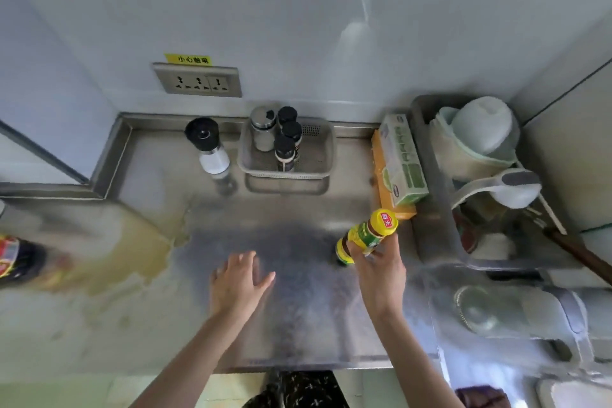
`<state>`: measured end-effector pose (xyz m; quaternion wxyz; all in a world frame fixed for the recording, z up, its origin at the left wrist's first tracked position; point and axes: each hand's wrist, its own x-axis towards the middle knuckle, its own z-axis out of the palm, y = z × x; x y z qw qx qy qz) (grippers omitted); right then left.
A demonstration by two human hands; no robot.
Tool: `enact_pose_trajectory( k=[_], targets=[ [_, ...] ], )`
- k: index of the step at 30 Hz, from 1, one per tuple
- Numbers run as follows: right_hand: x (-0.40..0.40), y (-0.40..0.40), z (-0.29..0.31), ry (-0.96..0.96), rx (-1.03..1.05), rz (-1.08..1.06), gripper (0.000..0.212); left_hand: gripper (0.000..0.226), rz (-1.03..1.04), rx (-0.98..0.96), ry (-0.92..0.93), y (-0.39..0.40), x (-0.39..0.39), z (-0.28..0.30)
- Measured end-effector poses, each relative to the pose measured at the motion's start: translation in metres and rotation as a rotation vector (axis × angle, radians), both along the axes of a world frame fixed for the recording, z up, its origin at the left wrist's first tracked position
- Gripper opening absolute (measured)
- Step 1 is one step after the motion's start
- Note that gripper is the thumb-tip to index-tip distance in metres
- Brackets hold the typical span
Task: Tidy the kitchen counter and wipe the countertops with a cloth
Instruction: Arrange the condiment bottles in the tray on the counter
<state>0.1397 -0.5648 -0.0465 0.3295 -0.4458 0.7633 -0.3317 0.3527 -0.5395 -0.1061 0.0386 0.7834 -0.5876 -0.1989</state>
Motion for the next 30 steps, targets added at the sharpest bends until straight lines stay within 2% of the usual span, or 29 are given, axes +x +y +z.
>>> enact_pose_trajectory(
  k=[3,6,9,15,22,27,30],
  targets=[
    [0.01,-0.034,0.009,-0.048,-0.035,0.082,0.04,0.062,0.013,-0.048,0.1,-0.031,0.003,-0.005],
    [0.015,-0.077,0.019,-0.081,-0.111,0.136,0.042,0.077,0.021,0.121,0.133,-0.055,0.006,-0.016],
    [0.018,-0.118,0.027,-0.135,-0.173,0.161,0.052,0.084,0.012,0.209,0.114,-0.063,0.007,-0.025],
    [0.042,-0.188,0.032,-0.091,-0.28,0.191,0.036,0.085,-0.012,0.26,0.068,-0.065,0.007,-0.022],
    [0.065,-0.234,-0.011,-0.033,-0.188,0.273,0.046,0.084,-0.022,0.315,0.068,-0.068,0.006,-0.018],
    [0.069,-0.253,-0.016,-0.017,-0.198,0.3,0.048,0.084,-0.026,0.303,0.067,-0.068,0.007,-0.02],
    [0.071,-0.258,-0.021,0.054,-0.202,0.356,0.049,0.084,-0.018,0.296,0.071,-0.068,0.006,-0.021]
  ],
)
